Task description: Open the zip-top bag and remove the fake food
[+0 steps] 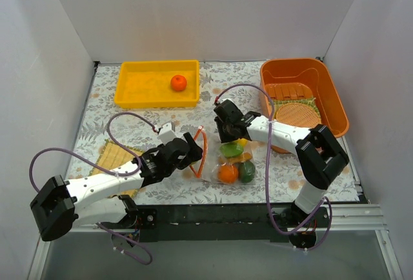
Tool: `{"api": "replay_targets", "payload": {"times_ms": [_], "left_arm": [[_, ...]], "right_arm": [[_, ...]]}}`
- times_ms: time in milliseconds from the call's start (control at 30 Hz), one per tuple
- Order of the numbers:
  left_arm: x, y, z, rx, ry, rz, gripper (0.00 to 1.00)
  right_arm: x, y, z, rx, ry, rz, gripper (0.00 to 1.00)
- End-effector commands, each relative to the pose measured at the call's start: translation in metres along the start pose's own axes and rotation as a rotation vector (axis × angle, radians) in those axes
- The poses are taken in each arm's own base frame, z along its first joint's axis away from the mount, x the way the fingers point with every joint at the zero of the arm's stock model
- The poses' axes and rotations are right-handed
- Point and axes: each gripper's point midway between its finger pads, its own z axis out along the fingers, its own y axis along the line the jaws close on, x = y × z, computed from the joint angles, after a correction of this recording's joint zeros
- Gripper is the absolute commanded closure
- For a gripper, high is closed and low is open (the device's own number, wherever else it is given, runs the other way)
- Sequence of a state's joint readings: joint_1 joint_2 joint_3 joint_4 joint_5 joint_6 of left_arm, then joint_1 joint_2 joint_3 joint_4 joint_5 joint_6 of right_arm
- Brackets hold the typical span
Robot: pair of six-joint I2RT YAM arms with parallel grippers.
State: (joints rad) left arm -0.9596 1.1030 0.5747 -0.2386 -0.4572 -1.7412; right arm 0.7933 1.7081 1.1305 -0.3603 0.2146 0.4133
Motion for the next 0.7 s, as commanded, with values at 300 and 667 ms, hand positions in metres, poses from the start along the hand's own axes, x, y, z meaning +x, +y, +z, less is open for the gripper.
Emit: {"api": "replay_targets", "payload": {"times_ms": [300, 667], "left_arm": [[-0.118, 0.000, -0.010, -0.122, -0.172, -0.052, 0.56], [-0.238, 0.010, 0.106, -0.174, -0.246, -0.138, 0.56]], "right_arm": [[-0.041, 0.000, -0.042, -0.017, -0.145, -0.001, 0.69], [-0.056, 0.010, -0.058, -0.069, -0.165, -0.013, 0.69]]}}
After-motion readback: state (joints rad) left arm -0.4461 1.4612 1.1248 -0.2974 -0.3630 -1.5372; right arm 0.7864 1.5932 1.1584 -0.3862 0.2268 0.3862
